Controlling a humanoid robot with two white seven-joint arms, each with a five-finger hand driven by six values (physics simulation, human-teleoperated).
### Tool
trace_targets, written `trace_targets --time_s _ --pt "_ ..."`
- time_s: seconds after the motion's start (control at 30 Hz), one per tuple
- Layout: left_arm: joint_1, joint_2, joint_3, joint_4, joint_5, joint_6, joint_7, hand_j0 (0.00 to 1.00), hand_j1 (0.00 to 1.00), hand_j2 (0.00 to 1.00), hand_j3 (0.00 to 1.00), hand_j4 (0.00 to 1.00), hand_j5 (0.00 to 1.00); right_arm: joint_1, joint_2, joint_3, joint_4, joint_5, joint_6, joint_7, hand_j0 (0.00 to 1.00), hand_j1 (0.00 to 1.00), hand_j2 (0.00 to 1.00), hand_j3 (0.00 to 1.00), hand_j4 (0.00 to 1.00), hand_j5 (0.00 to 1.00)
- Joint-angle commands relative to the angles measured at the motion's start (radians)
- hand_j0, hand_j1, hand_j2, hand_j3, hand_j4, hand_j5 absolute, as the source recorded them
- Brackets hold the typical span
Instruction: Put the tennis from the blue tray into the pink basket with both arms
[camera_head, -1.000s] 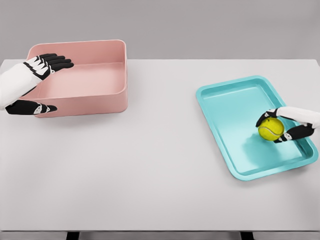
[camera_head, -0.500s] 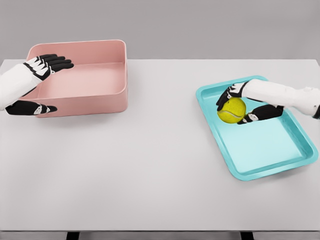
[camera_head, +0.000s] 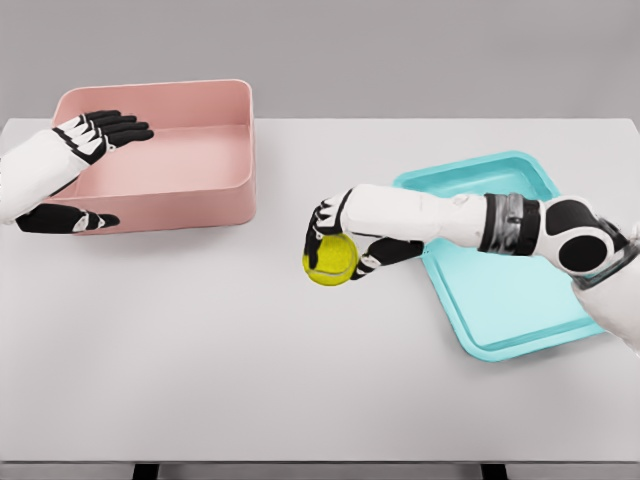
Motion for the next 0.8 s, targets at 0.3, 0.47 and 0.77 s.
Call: trace_targets --time_s 0.3,0.47,0.77 --pt "0.005 -0.009 0.012 0.005 0.016 0.002 0.001 1.0 1.0 1.0 1.0 1.0 1.0 -0.038 0.19 0.121 0.081 0.148 0.087 -0.001 0.44 0.44 0.44 0.44 0.44 0.44" --pt "0.012 -0.003 0.013 0.012 0.06 0.002 0.002 1.0 1.0 1.0 1.0 1.0 1.0 -0.041 0.219 0.12 0.192 0.211 0.117 -0.001 0.47 0.47 0.47 0.47 0.47 0.47" --pt "0.086 0.055 0.003 0.012 0.198 0.002 0.007 1.0 1.0 1.0 1.0 1.0 1.0 -0.017 0.149 0.13 0.021 0.211 0.111 -0.001 0.52 0.52 0.52 0.52 0.52 0.52"
